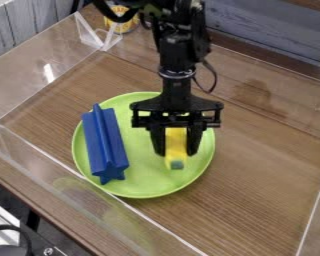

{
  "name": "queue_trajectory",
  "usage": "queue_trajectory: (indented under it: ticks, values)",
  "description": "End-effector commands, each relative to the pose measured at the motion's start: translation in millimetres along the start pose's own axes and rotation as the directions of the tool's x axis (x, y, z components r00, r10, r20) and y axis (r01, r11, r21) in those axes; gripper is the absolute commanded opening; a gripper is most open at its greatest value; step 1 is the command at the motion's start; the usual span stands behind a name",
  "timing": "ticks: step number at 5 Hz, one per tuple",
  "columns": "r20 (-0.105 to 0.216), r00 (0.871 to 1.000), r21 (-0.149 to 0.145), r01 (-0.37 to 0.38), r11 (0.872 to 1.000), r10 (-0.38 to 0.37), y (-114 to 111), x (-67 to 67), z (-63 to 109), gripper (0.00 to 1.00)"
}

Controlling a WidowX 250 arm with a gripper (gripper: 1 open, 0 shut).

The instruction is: Remove the banana from inside the green plate and put it on the table

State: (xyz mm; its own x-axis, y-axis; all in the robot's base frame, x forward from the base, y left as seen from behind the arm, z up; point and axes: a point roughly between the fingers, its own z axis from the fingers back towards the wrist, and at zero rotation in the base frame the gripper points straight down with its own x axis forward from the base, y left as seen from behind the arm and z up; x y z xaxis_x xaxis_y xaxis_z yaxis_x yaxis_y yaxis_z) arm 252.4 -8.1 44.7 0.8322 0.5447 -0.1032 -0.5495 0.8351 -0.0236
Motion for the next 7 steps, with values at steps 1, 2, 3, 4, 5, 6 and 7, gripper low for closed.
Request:
queue_trajectory:
  ticks: [1, 2, 3, 4, 5, 6, 7]
  values:
    - [0.061, 0.998, -0.035, 0.037, 0.999, -0.034, -9, 3.2, 24.5, 0.00]
    - [0.057, 0.997, -0.034, 0.062, 0.997, -0.060, -13, -0.1, 30.1, 0.00]
    - [0.055, 0.994, -0.037, 0.094, 0.995, -0.092, -18, -4.2, 33.5, 0.00]
    - [0.053, 0.990, -0.042, 0.131, 0.990, -0.129, -24, -9.1, 36.9, 0.00]
    - [0.051, 0.985, -0.049, 0.168, 0.985, -0.166, -30, -13.7, 39.4, 0.00]
    - [0.049, 0.975, -0.063, 0.221, 0.973, -0.218, -41, -20.0, 40.2, 0.00]
    - [0.048, 0.963, -0.077, 0.270, 0.960, -0.267, -52, -26.5, 36.9, 0.00]
